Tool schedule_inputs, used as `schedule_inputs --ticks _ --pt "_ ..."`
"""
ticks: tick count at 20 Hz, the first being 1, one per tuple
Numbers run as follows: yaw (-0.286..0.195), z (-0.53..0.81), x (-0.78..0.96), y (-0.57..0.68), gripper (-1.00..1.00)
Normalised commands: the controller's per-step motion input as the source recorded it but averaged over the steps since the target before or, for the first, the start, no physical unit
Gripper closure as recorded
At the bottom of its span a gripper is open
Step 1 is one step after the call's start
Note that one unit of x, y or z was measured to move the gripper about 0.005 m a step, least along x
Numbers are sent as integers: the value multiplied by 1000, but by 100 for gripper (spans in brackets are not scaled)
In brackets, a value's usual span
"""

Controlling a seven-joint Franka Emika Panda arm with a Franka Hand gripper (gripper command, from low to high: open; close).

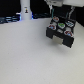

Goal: Open the kcup holder, insert the kcup into the holder, and close the kcup holder

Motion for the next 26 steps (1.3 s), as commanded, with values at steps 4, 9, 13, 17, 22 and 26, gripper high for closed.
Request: schedule_inputs --ticks 4,9,13,17,22,26 --pt "53 132 554 -321 -100" --pt "55 106 565 -311 -100" --pt "54 79 604 -262 -100" --pt "68 90 600 -164 -100" --pt "70 -15 693 -52 -100" --pt "84 -97 710 31 -100"
